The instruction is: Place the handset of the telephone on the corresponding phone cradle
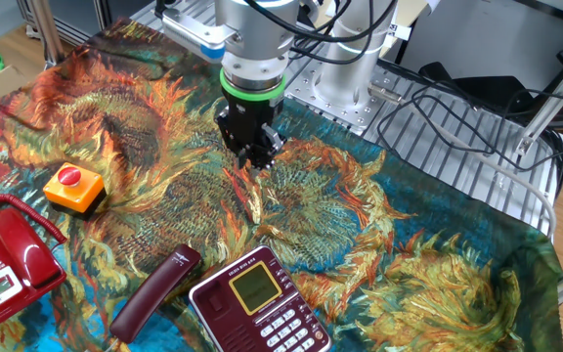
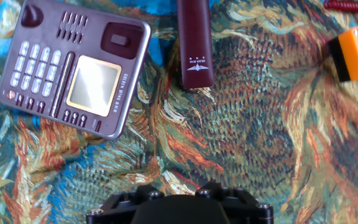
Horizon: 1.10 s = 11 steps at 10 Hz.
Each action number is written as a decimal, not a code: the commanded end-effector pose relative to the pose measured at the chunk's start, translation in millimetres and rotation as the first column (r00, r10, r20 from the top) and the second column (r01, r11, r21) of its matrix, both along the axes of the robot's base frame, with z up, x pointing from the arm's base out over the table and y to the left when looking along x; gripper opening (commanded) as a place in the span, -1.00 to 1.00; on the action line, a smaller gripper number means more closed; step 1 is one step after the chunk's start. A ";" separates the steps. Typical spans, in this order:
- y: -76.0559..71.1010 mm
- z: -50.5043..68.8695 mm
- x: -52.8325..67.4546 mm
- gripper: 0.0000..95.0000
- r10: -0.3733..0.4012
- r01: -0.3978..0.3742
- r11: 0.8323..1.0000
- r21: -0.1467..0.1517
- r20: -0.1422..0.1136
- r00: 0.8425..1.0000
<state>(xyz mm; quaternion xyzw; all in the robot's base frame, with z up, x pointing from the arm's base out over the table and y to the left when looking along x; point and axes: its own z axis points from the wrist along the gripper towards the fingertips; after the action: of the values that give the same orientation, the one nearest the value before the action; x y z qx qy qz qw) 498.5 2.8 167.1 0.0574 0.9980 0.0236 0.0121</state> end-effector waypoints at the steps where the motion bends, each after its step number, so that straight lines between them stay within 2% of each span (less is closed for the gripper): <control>1: 0.0 -0.6 0.3 -1.00 0.000 0.000 1.000 -0.006 0.000 1.000; 3: 1.1 -2.8 1.9 -1.00 -0.012 0.012 1.000 -0.001 -0.001 1.000; 5: 3.6 -9.1 8.5 -1.00 -0.023 0.023 1.000 0.006 -0.001 1.000; 6: 5.7 -15.2 18.7 -1.00 -0.025 0.025 1.000 0.002 -0.001 1.000; 8: 6.4 -19.5 30.3 -1.00 -0.028 0.028 1.000 0.001 -0.002 1.000; 9: 6.8 -25.0 43.1 -1.00 -0.029 0.029 0.999 -0.013 0.000 1.000; 11: 5.2 -32.7 64.3 -1.00 -0.029 0.029 0.999 -0.014 0.001 1.000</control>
<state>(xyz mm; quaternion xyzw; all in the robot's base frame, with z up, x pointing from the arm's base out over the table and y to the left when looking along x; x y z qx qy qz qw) 561.8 7.9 134.1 0.0720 0.9972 0.0162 0.0151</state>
